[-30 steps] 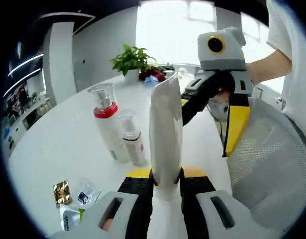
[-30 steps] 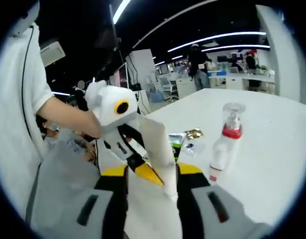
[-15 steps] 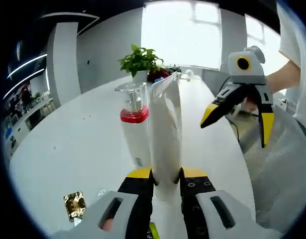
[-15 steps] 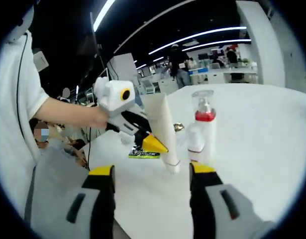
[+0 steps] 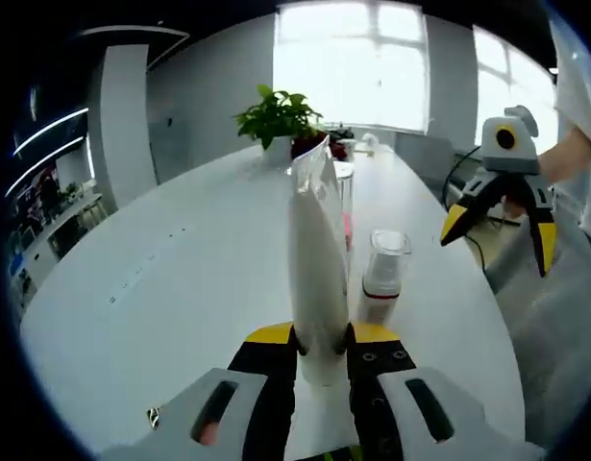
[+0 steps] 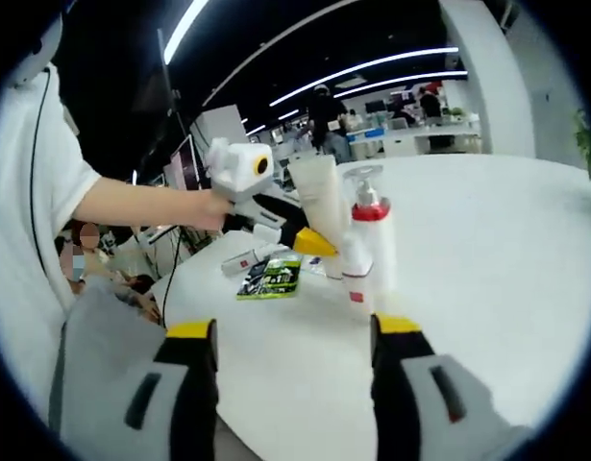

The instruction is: Arrange the skincare products in the storage area until every visible bottle or jar stands upright without overlapping.

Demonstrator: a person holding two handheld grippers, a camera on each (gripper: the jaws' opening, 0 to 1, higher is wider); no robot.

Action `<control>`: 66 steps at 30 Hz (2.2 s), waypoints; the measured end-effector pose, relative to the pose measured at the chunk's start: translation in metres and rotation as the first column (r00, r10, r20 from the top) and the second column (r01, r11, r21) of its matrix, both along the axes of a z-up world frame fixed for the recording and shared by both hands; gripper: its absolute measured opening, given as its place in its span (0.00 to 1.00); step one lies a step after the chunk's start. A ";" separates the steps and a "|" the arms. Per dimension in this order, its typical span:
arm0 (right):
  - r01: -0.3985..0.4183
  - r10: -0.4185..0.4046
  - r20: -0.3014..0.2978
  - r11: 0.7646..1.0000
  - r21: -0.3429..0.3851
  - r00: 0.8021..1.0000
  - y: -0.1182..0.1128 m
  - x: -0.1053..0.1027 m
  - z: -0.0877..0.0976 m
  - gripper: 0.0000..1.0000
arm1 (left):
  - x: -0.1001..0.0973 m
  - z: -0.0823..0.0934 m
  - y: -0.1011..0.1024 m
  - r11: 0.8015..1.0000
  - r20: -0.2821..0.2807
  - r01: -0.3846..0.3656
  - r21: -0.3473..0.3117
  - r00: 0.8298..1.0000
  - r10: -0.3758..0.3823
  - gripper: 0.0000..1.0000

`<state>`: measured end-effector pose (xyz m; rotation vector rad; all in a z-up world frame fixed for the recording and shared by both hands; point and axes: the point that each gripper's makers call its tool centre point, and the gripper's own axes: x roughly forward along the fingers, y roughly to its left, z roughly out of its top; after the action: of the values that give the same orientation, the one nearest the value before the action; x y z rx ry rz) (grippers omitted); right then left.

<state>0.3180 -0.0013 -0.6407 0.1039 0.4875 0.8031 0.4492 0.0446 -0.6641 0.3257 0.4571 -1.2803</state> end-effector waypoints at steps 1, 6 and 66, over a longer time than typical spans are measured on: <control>0.002 -0.002 -0.002 1.000 0.000 1.000 0.000 0.000 0.000 0.65 | 0.001 0.000 0.000 1.000 0.000 0.004 -0.001 1.000 -0.004 0.17; 0.014 -0.014 -0.010 1.000 0.003 1.000 -0.002 -0.002 -0.002 0.66 | 0.004 0.000 -0.002 1.000 -0.008 0.013 -0.016 1.000 -0.014 0.17; 0.018 -0.020 0.052 0.999 0.034 0.998 0.007 -0.015 0.025 0.86 | -0.079 0.000 0.095 0.916 -0.175 -0.401 0.019 0.901 0.398 0.79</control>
<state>0.3028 0.0053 -0.6152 0.1182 0.4228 0.7940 0.3702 0.1396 -0.6639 0.0939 0.6280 -0.9113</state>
